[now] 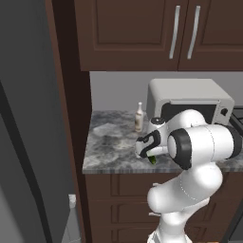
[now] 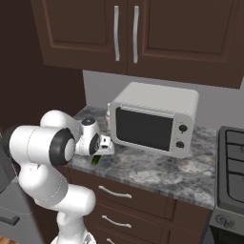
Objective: Place the liquors on the top shelf of the fridge to keep them out of children's reach, and place the cucumber on lower shelves for easy access.
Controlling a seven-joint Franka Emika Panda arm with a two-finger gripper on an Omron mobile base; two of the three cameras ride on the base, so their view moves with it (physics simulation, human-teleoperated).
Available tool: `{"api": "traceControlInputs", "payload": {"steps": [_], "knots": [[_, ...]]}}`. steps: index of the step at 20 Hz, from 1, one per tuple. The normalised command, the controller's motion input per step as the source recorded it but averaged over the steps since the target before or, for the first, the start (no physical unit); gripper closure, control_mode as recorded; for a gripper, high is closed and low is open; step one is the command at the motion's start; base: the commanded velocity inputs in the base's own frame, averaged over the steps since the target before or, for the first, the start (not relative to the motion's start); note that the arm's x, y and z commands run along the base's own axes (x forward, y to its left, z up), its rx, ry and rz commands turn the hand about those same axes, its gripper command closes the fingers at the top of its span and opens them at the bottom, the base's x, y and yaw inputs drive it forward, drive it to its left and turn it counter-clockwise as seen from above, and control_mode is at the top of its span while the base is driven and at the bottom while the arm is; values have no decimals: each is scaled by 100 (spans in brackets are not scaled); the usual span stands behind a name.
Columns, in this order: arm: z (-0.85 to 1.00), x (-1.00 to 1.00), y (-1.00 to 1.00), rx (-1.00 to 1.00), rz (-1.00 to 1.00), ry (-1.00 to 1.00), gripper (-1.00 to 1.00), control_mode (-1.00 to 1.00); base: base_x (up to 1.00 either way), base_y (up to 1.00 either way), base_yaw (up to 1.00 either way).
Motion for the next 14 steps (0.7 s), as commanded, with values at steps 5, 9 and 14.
{"api": "traceControlInputs", "payload": {"steps": [5,9,14], "knots": [[-39,-1,0,0,0,0,100,-100,0,0,0],[-22,0,-4,0,0,0,100,-100,0,0,0],[-2,-11,-33,2,0,-10,100,-100,0,0,0]]}}
